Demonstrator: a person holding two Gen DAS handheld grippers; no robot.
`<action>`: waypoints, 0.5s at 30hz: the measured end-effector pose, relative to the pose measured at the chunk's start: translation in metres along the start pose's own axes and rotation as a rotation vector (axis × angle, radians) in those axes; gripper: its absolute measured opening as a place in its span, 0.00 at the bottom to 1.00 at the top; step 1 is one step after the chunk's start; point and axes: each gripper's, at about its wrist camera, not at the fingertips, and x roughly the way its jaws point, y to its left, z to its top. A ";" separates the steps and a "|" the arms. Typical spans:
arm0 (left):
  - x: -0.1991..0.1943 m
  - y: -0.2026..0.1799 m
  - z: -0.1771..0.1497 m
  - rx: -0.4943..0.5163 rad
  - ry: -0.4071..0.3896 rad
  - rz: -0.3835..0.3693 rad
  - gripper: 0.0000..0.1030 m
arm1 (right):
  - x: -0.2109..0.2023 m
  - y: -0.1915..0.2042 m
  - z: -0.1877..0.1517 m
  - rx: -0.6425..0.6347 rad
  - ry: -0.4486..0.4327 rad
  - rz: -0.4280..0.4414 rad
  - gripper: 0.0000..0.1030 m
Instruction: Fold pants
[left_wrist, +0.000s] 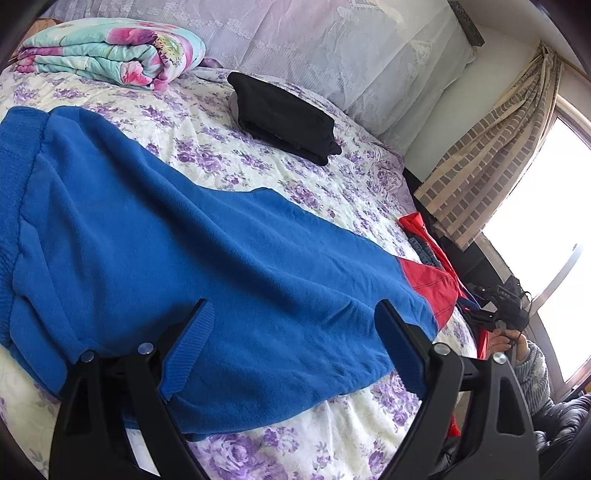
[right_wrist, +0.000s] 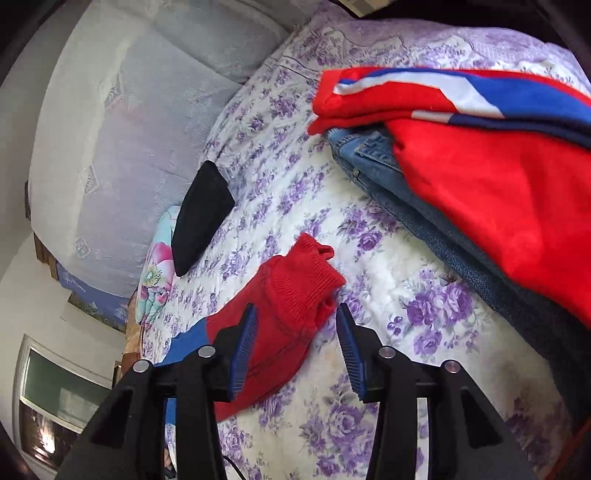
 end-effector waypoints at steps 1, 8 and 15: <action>0.001 -0.001 0.000 0.003 0.001 0.004 0.84 | 0.000 0.013 -0.003 -0.043 -0.005 0.024 0.42; 0.000 -0.003 -0.002 0.005 0.007 0.037 0.84 | 0.078 0.055 -0.025 -0.149 0.185 0.137 0.48; -0.011 -0.013 -0.017 0.110 0.115 0.190 0.83 | 0.098 0.013 -0.014 -0.026 0.218 0.085 0.02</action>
